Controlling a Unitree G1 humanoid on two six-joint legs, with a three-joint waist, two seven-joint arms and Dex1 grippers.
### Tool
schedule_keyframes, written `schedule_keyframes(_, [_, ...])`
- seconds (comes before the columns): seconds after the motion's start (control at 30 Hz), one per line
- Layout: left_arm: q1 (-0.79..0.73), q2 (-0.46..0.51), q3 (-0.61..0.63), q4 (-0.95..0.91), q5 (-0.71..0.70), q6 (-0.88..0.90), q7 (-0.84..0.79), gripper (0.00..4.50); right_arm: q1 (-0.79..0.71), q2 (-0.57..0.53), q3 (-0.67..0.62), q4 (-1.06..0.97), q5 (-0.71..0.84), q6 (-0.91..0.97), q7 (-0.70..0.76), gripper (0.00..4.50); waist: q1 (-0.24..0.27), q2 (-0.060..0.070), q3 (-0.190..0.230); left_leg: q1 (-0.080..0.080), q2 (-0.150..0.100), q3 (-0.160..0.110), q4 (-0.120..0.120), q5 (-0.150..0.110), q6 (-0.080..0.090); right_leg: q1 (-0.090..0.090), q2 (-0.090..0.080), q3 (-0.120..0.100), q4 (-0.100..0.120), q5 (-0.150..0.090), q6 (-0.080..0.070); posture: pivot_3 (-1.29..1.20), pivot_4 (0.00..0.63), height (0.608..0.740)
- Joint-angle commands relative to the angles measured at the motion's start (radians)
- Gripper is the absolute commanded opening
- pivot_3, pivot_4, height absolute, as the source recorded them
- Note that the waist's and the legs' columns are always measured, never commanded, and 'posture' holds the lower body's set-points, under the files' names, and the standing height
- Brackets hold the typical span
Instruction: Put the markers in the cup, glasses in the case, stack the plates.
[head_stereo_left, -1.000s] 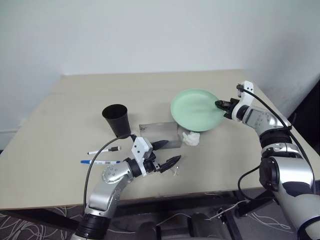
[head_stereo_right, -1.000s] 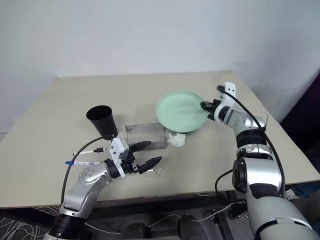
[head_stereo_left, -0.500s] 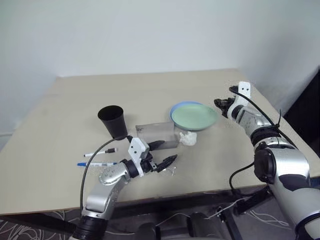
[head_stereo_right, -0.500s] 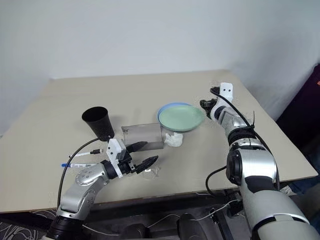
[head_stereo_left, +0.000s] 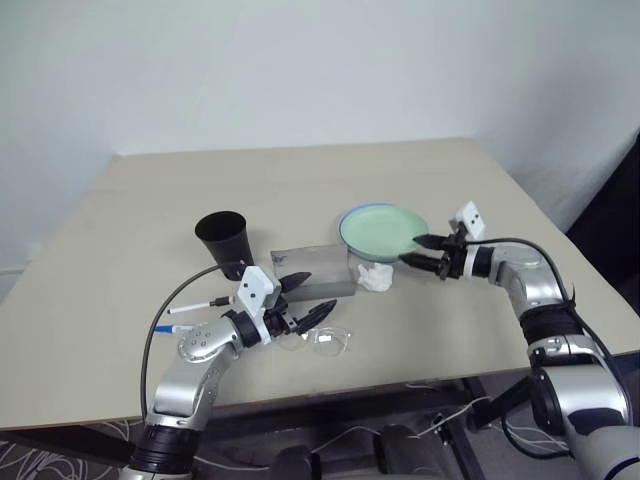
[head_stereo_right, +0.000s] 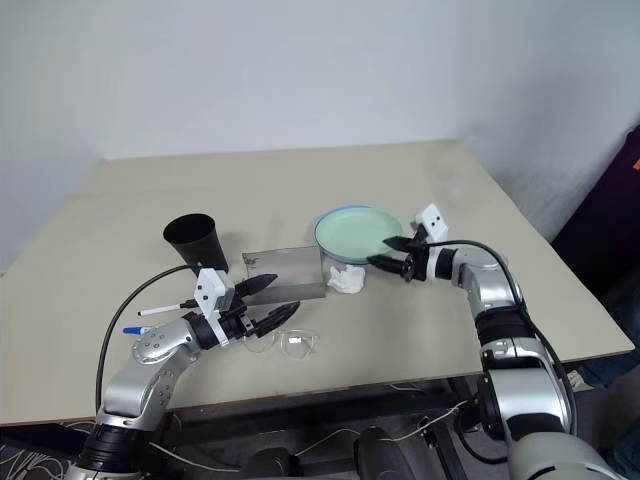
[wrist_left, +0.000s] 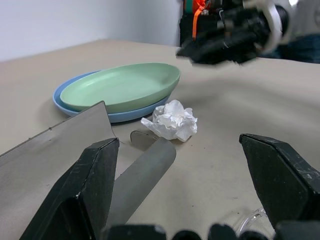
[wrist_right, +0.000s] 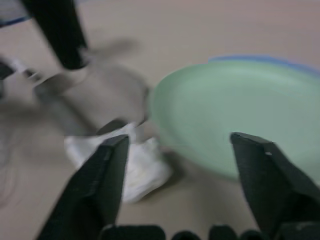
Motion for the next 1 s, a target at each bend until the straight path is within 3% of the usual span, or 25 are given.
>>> schedule_keyframes(0.03, [-0.025,0.009,0.026,-0.006,-0.014,-0.018,-0.006,4.11,0.017,0.003,0.035,-0.129,-0.006,0.014,-0.006,4.27,0.001,0.000,0.000,0.000,0.000,0.000,0.000,0.000,0.000,0.000,0.000,0.000,0.000,0.000,0.000,0.00,0.000,0.737])
schedule_keyframes(0.6, [-0.027,0.002,0.019,-0.007,-0.005,-0.020,0.000,4.11,0.002,0.095,0.186,0.042,-0.183,-0.172,-0.179,4.27,0.007,-0.001,0.000,0.000,0.000,0.000,0.000,0.000,0.000,0.000,0.000,0.000,0.000,0.000,0.000,0.00,0.000,0.737])
schedule_keyframes(0.77, [-0.018,0.002,0.017,-0.011,-0.002,-0.022,0.005,4.11,-0.016,0.089,0.158,0.074,-0.169,-0.201,-0.187,2.69,0.007,-0.001,0.000,0.000,0.000,-0.001,0.000,0.000,0.000,0.001,0.000,0.000,0.000,0.000,0.000,0.00,0.000,0.737])
schedule_keyframes(0.97, [-0.019,0.003,0.018,-0.008,-0.001,-0.025,0.007,4.11,-0.017,0.068,0.093,-0.036,-0.081,-0.159,-0.114,0.64,0.007,-0.001,0.000,0.000,0.000,-0.001,0.000,0.000,0.000,0.001,0.000,0.000,0.000,0.000,0.000,0.00,0.000,0.737])
schedule_keyframes(1.0, [-0.018,0.004,0.018,-0.008,-0.002,-0.025,0.007,4.11,-0.025,0.065,0.073,-0.058,-0.056,-0.141,-0.106,0.64,0.007,-0.001,0.000,0.000,0.000,-0.001,0.000,0.000,0.000,0.001,0.000,0.000,0.000,0.000,0.000,0.00,0.000,0.737])
